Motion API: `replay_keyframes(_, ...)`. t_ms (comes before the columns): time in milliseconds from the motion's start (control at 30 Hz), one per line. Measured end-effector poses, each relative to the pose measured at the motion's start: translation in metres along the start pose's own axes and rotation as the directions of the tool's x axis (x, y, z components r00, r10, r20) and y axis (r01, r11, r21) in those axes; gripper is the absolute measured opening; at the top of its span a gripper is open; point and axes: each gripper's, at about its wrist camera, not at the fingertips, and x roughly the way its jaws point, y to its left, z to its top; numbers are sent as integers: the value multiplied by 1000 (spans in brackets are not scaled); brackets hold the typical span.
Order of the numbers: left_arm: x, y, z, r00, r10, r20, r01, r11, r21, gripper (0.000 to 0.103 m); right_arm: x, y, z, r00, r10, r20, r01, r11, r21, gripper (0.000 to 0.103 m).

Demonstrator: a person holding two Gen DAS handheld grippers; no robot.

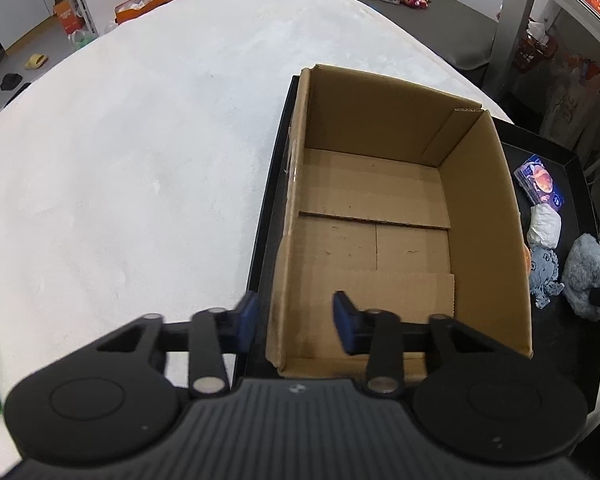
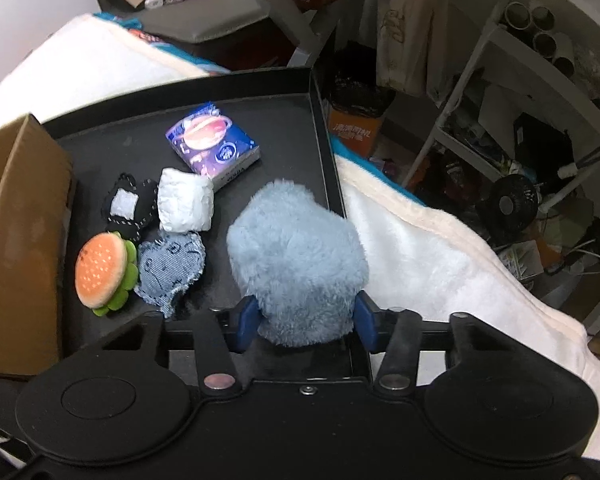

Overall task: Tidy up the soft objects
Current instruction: 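Move the right tool toward the grey fluffy plush and close on it, then lift the grey plush with the right tool and drop it into the box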

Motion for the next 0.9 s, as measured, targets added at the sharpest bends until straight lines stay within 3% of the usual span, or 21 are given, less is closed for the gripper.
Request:
replay_keyframes(33, 0, 0, -1, 1000, 1, 1, -1, 1000, 4, 23, -3, -1, -1, 1000, 4, 7, -4, 1000, 4, 45)
replay_keyframes(333, -10, -1, -5, 998, 24, 52, -24, 1000, 15, 8, -24, -1, -5, 998, 27, 48, -28, 1000, 2, 42)
replay_keyframes(900, -31, 1, -30, 996, -67, 60, 65, 997, 40, 8, -76, 3, -17, 988, 75, 136, -73, 997, -17, 42)
